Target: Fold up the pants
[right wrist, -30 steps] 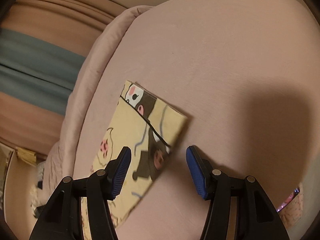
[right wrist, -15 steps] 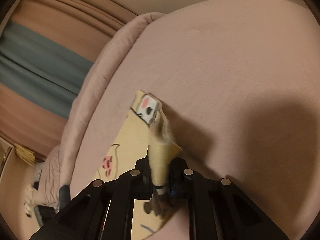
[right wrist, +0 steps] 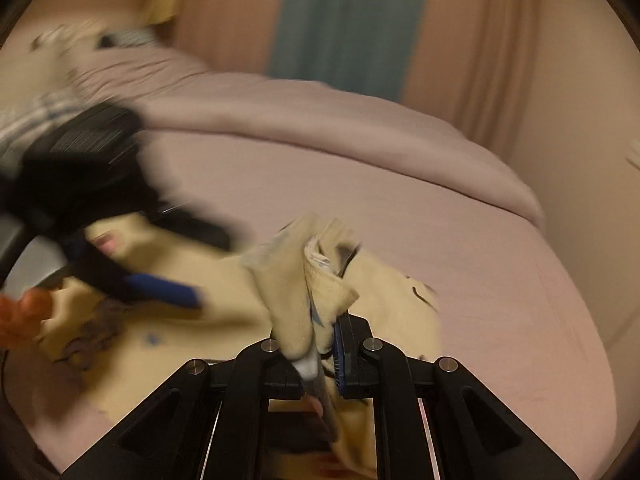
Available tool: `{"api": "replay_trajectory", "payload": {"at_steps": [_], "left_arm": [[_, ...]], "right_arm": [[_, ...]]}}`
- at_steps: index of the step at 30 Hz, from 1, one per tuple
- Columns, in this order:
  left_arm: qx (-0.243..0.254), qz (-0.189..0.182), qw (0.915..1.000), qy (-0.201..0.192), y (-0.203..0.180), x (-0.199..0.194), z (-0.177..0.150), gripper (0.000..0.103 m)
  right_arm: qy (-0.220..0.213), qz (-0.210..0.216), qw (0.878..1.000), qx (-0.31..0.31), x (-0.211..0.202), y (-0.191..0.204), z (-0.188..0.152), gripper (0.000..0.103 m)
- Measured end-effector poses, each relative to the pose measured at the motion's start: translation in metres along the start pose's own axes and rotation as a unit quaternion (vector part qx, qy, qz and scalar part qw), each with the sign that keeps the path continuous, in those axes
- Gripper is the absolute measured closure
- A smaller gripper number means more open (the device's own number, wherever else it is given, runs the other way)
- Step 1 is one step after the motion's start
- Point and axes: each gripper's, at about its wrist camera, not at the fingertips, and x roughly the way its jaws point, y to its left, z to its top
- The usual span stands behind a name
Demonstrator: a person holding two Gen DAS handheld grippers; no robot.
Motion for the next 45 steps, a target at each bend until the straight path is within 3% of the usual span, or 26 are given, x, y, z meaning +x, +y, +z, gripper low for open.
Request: {"api": "replay_trajectory", "payload": {"at_steps": [3,7,10,11,12,13,14,15,23,25,34,36,37,39,42,45], "left_arm": [[-0.029,-0.024,0.9993,0.007,0.009,0.0,0.002,0.022],[-0.051,-0.035,0.998,-0.008,0.012,-0.005,0.008,0.024],[-0.031,-0.039,0.9987,-0.014,0.002,-0.009,0.01,0.029],[-0.018,-0.03,0.9993,-0.011,-0.002,-0.008,0.01,0.038],[-0.004,-0.016,0.9999,-0.005,-0.006,-0.006,0.01,0.056],[0.007,0.0,1.0,-0.001,-0.009,-0.004,0.01,0.066],[0.015,0.014,0.9998,0.003,-0.01,-0.004,0.009,0.087],[0.022,0.023,0.9995,0.005,-0.011,-0.005,0.008,0.097],[0.077,0.048,0.9949,-0.045,-0.01,-0.053,-0.001,0.097],[0.1,0.068,0.9909,-0.061,-0.009,-0.066,0.003,0.097],[0.098,0.132,0.9838,-0.071,0.016,-0.071,0.003,0.097],[0.111,0.165,0.9773,-0.074,0.018,-0.072,0.004,0.094],[0.114,0.182,0.9744,-0.068,0.021,-0.072,0.005,0.093],[0.128,0.209,0.9669,-0.069,0.021,-0.078,0.006,0.084],[0.15,0.225,0.9583,-0.092,0.013,-0.099,0.007,0.066],[0.175,0.228,0.9507,-0.116,0.003,-0.118,0.004,0.065]], "right_arm": [[0.006,-0.002,0.999,-0.048,0.008,0.038,-0.003,0.091],[-0.004,-0.009,0.996,-0.087,0.004,0.056,-0.008,0.091],[0.001,-0.014,0.995,-0.095,0.001,0.055,-0.011,0.091],[0.002,-0.014,0.995,-0.095,0.003,0.054,-0.01,0.091],[0.003,-0.016,0.995,-0.097,0.003,0.054,-0.01,0.091],[0.001,-0.018,0.995,-0.1,0.002,0.055,-0.01,0.091],[-0.001,-0.021,0.994,-0.104,0.001,0.057,-0.011,0.091],[-0.005,-0.027,0.993,-0.112,0.0,0.06,-0.011,0.091],[-0.024,-0.042,0.984,-0.171,-0.007,0.103,-0.007,0.091],[-0.033,-0.038,0.983,-0.179,-0.008,0.117,-0.003,0.091],[0.004,0.011,0.983,-0.181,0.023,0.133,-0.012,0.091],[0.007,0.018,0.984,-0.178,0.029,0.129,-0.012,0.091],[0.011,0.025,0.984,-0.178,0.032,0.129,-0.012,0.09],[0.039,0.036,0.982,-0.182,0.036,0.132,-0.013,0.076],[0.043,0.102,0.979,-0.17,0.012,0.13,-0.015,0.073],[0.05,0.192,0.973,-0.117,-0.012,0.108,-0.009,0.071]]}}
